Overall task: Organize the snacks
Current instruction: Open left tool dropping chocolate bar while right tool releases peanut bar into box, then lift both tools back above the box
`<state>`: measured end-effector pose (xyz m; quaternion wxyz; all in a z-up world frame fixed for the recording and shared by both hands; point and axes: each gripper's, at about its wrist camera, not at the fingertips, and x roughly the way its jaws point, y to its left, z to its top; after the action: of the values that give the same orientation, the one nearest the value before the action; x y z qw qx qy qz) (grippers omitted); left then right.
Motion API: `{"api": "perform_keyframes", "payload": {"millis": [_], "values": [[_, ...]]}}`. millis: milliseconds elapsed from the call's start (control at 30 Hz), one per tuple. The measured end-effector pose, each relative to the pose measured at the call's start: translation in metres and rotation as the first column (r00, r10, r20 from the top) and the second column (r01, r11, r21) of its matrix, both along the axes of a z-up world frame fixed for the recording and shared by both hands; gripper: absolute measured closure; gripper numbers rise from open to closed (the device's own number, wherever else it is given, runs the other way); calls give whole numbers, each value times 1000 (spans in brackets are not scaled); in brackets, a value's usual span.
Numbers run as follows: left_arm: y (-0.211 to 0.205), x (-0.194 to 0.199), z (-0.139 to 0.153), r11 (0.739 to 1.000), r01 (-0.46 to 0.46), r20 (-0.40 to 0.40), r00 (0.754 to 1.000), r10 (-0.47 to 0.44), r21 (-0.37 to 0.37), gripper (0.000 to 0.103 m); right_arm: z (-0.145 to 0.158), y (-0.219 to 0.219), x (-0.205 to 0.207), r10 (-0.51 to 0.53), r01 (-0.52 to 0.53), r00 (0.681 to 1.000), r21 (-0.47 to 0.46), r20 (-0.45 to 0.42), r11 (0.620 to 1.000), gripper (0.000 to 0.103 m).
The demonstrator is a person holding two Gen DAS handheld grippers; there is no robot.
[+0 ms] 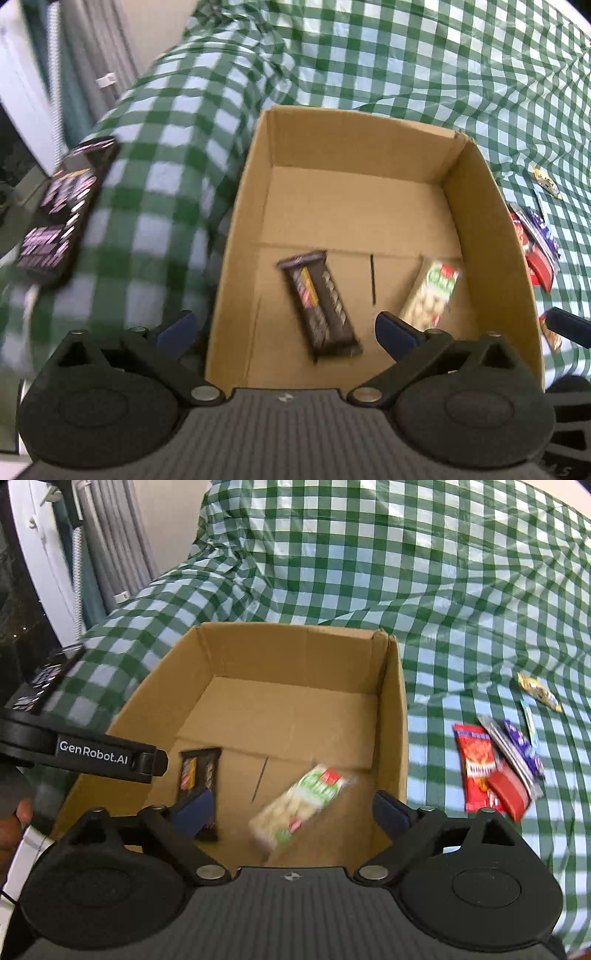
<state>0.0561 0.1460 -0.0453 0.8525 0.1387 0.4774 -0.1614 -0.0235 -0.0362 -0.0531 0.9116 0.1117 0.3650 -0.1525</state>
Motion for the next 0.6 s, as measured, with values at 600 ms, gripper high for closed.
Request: {"api": "perform_keyframes", "payload": {"millis": [600], "values": [[30, -114, 38, 1000, 6, 111, 994, -4, -15, 0, 45, 56, -107, -4, 12, 993, -66, 119, 998, 1]]}}
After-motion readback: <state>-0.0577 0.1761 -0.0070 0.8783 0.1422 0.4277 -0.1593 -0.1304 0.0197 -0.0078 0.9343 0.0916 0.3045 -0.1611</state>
